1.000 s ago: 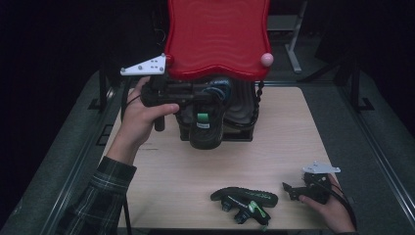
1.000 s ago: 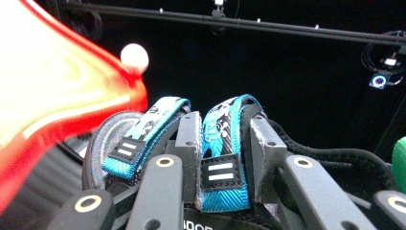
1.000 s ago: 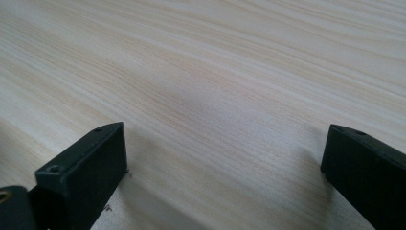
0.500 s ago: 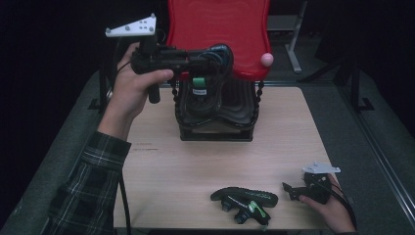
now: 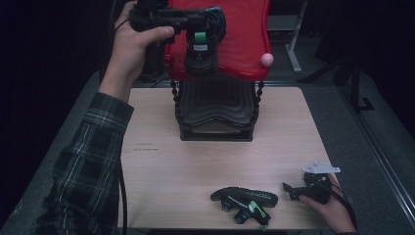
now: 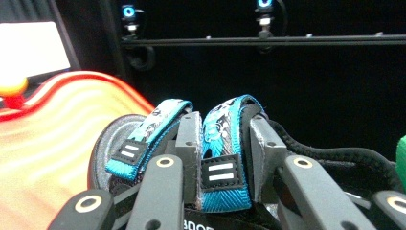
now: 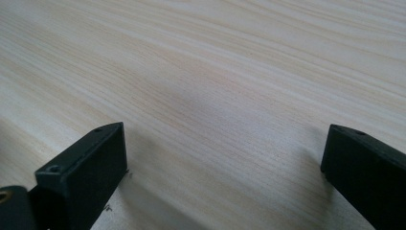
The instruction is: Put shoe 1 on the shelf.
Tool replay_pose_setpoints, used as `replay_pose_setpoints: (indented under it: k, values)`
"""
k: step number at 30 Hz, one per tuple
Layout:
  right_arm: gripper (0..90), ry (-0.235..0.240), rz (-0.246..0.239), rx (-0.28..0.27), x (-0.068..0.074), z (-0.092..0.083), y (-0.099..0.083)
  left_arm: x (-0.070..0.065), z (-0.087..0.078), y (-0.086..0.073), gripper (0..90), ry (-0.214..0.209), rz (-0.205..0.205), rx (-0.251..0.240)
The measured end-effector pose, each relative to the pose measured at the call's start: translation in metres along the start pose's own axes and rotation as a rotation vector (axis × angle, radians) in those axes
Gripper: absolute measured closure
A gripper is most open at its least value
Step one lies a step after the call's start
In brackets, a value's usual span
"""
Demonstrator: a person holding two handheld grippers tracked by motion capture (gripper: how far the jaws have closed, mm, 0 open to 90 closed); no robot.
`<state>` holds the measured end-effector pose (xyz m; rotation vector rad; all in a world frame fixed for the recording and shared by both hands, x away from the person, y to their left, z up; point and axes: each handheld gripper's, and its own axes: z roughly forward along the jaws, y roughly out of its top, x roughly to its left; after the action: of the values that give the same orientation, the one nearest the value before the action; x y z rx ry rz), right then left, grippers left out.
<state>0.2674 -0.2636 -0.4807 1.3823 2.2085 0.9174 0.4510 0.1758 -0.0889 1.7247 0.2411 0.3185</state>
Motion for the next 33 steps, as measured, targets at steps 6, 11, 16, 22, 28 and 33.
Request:
replay_pose_setpoints:
  k: [6,11,16,22,28,33]
  values:
    - [1.3,0.002,-0.001,0.000,0.000,0.000,0.000,0.027,0.016,0.008,69.1,0.037,0.023,0.016]
    - [1.3,0.004,0.000,0.000,0.000,0.000,0.000,0.046,0.030,0.006,69.0,0.067,0.035,0.036]
    - [1.3,0.003,0.000,0.000,0.000,0.000,0.000,0.061,0.041,0.002,69.0,0.096,0.044,0.069]
    - [1.3,0.004,-0.001,0.000,0.000,0.000,0.000,0.070,0.050,-0.010,69.0,0.115,0.048,0.099]
    - [1.3,0.003,-0.001,0.000,0.000,0.000,0.000,0.067,0.048,-0.019,68.8,0.104,0.059,0.095]
    - [1.3,0.003,-0.001,0.001,0.000,0.000,0.000,0.062,0.048,-0.026,68.5,0.090,0.068,0.111]
